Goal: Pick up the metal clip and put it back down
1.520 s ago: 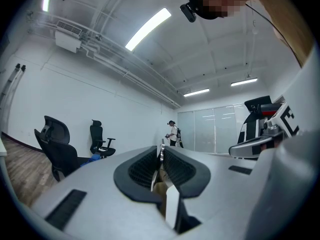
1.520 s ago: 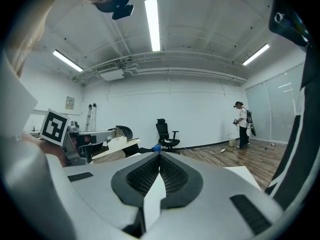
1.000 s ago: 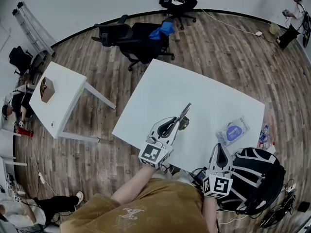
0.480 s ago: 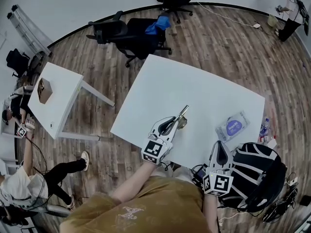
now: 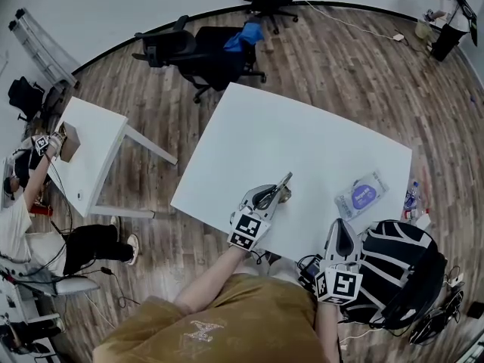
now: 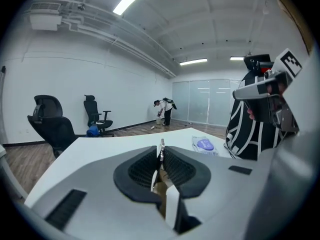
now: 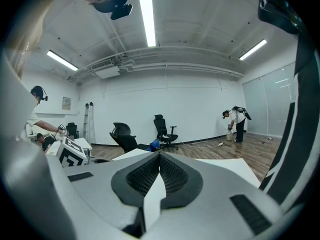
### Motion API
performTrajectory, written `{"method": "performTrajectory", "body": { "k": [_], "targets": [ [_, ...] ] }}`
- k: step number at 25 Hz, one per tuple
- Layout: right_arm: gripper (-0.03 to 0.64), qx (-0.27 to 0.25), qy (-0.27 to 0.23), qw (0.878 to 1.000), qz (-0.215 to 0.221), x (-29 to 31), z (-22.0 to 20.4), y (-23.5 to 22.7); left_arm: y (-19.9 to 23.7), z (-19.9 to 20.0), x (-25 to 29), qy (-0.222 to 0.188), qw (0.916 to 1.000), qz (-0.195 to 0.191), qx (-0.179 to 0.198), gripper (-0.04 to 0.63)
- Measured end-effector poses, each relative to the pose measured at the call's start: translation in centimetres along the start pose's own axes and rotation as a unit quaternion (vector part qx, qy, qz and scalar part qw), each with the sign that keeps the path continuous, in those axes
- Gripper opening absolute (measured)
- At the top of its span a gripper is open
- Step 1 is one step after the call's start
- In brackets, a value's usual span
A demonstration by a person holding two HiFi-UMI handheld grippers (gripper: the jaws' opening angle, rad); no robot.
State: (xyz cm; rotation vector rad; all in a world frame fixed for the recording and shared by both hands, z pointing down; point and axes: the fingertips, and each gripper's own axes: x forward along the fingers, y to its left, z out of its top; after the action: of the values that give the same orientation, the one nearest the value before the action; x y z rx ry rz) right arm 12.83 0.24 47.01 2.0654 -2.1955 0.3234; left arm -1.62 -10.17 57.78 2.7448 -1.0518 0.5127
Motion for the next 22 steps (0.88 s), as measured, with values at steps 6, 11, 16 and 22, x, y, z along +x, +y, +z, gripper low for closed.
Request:
{"method": "performTrajectory", "body": {
  "k": [6,11,16,22],
  "targets": [
    [0.006,0.000,0.007,1.000,0.004,0.1,-0.3,0.2,-0.9,-2.2,1.4,0.039,0.9986,-0.015,0.034,0.044],
    [0.006,0.002,0.009,1.000,0.005,0.2,-0.5,0.2,-1.4,-4.2,2.0,0.074,0.9951,-0.022,0.062,0.044],
    [0.008,0.003,0.014,1.000,0.002,0.4,-0.7,0.0,-2.2,-5.7,2.5,0.100,0.9900,-0.036,0.093,0.044],
    [0.006,0.004,0.025,1.000,0.007,0.8,-1.4,0.2,-2.9,-7.6,2.9,0.131,0.9830,-0.045,0.121,0.044]
  ]
}}
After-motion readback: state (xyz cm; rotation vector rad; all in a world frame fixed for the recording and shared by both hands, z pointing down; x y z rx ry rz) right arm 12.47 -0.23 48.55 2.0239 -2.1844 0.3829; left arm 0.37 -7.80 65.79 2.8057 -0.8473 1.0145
